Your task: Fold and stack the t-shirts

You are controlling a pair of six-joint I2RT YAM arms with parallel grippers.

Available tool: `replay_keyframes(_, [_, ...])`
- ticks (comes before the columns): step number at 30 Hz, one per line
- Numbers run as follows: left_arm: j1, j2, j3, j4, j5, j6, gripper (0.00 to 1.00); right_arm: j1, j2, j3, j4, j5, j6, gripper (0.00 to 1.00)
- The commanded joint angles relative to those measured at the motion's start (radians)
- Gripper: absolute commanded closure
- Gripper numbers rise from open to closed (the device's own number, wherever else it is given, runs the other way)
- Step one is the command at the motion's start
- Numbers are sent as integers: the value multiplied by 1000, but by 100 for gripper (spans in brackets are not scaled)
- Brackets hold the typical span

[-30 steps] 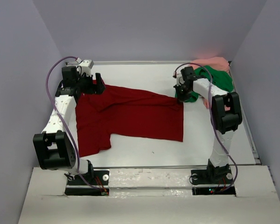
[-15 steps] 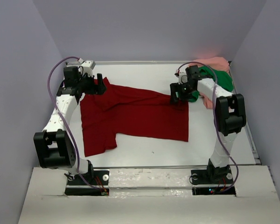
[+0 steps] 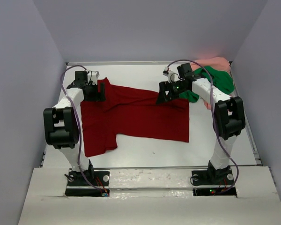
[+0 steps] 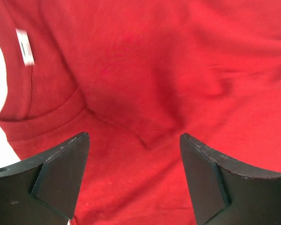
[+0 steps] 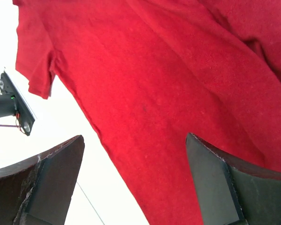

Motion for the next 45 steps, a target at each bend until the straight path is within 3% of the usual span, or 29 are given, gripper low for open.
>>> replay_keyframes(1, [10, 76, 63, -47, -110, -18, 13, -7, -98, 43, 34, -5, 13, 6])
replay_keyframes(14, [8, 74, 52, 53, -104, -33, 15, 2, -123, 15, 39, -74, 13, 6])
replay_keyframes(27, [-68, 110, 49, 111, -107, -21, 16, 2, -135, 6, 42, -94, 13, 6])
replay_keyframes(43, [-82, 168, 52, 122, -237, -44, 37, 2, -175, -15, 40, -103, 3, 7])
replay_keyframes(45, [-81, 169, 51, 122, -247, -47, 43, 2, -175, -17, 40, -102, 3, 7])
